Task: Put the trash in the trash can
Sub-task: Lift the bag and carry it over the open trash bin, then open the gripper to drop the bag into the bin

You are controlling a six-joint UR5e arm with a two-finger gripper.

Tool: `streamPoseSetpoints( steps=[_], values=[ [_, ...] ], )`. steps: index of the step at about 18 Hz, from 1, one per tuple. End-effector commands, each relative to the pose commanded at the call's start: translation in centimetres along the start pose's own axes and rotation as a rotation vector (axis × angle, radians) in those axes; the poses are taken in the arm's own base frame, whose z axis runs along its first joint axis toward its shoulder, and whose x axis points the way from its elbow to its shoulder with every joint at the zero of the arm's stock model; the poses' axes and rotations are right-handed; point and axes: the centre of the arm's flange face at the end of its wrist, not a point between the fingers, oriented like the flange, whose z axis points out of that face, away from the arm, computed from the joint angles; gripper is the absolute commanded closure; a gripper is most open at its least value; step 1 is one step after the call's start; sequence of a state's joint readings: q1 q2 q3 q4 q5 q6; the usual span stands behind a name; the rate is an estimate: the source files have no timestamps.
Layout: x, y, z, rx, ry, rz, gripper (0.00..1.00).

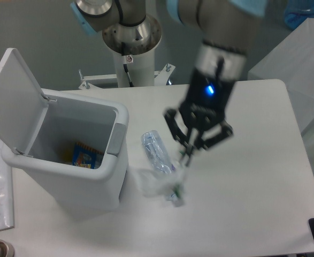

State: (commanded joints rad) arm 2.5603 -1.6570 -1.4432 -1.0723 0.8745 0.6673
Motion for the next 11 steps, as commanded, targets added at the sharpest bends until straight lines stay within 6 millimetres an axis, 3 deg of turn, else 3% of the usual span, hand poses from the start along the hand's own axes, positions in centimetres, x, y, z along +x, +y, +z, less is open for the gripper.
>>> streamPoseSetpoints(
  steps=[5,8,9,10,11],
  values=[
    [7.8,2.3,1.2,-0.012,0.062,0.066,1.00],
    [9.9,4.8,2.9,0.011,0.066,0.107,1.00],
    [10.4,5.1,3.4,0.009,0.075,0.115,0.91],
    [10.4,5.2,3.7,0.006,0.077,0.122,0.69],
    [10.3,5.3,3.7,0.006,0.075,0.139,0.34]
  ],
)
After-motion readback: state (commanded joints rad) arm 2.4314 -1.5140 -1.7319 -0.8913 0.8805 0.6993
